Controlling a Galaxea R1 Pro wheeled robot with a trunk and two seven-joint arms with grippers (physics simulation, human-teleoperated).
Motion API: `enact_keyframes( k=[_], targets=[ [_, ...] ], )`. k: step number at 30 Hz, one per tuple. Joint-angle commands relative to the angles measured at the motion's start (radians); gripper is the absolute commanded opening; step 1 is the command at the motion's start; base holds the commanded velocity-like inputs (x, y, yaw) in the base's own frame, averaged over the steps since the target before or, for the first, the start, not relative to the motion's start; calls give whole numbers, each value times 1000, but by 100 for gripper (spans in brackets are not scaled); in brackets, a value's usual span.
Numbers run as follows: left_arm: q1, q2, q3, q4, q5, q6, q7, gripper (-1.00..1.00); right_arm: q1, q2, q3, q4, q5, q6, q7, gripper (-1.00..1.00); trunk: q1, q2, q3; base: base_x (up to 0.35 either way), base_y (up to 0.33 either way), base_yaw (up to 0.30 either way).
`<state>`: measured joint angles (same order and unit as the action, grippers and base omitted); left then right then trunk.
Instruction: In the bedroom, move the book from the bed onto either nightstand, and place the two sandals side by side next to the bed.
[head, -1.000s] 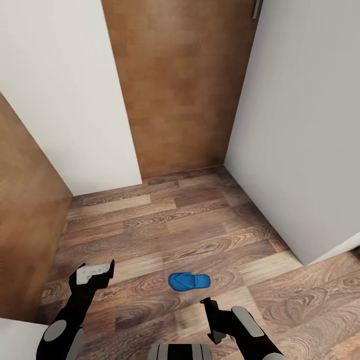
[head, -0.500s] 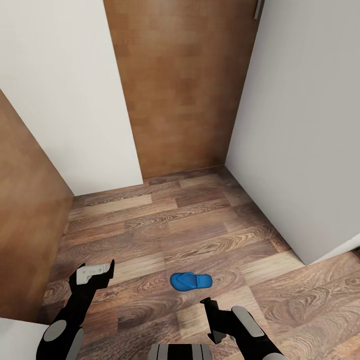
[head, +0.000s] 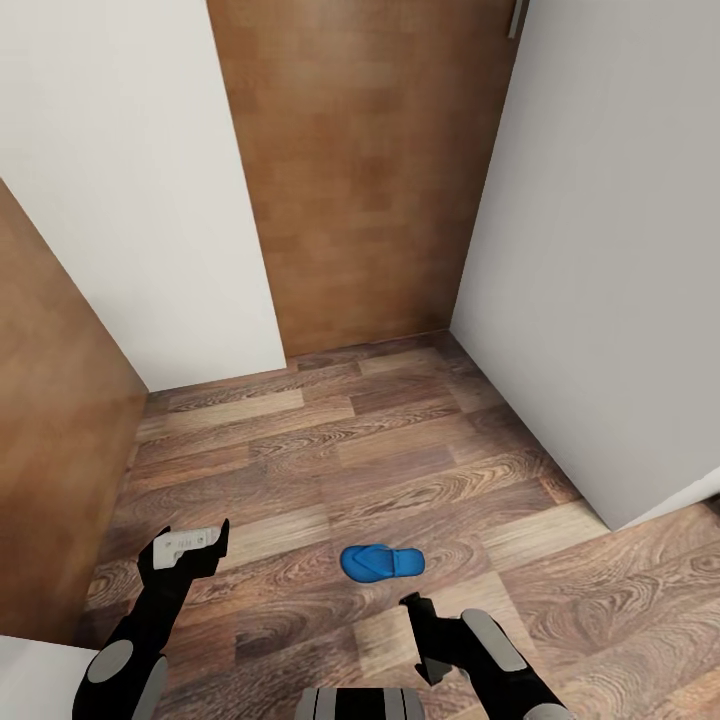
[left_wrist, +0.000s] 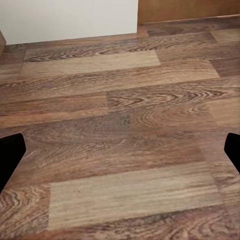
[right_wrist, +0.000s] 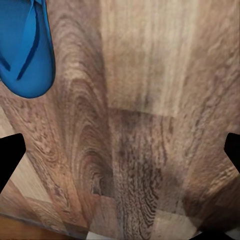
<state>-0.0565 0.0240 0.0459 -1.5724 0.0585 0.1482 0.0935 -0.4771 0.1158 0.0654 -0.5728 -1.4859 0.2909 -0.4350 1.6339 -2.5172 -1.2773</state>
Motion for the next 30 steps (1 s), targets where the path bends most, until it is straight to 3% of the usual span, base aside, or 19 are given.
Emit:
enact_keyframes(
  k=[1,4,7,13,15,17,30],
  targets=[
    [0,1,-1,-1,6,5,4,100,-1,0,2,-2,-4,1,-7,100,0,0,-1,0,0,0],
    [0,1,-1,-1,6,5,5,100,-43,-1,3,-3,-4,1,-8,100,0,0,-1,0,0,0],
    [0,0,-1,-1,6,5,4,100,-123,-1,3,1,-4,1,-9,100,0,0,-1,0,0,0],
    [0,-1,-1,-1,6,5,4,100,-182,0,4,2,-5,1,-10,100,0,0,-1,0,0,0],
    [0,-1,-3,-1,6,5,4,100,-247,0,3,5,-8,1,-12,100,0,0,-1,0,0,0],
    [0,-1,-3,-1,6,5,4,100,-267,0,2,7,-10,1,-12,100,0,0,-1,0,0,0],
    [1,-2,-4,1,7,4,0,100,-289,1,2,100,-12,1,-13,100,0,0,-1,0,0,0]
  ],
)
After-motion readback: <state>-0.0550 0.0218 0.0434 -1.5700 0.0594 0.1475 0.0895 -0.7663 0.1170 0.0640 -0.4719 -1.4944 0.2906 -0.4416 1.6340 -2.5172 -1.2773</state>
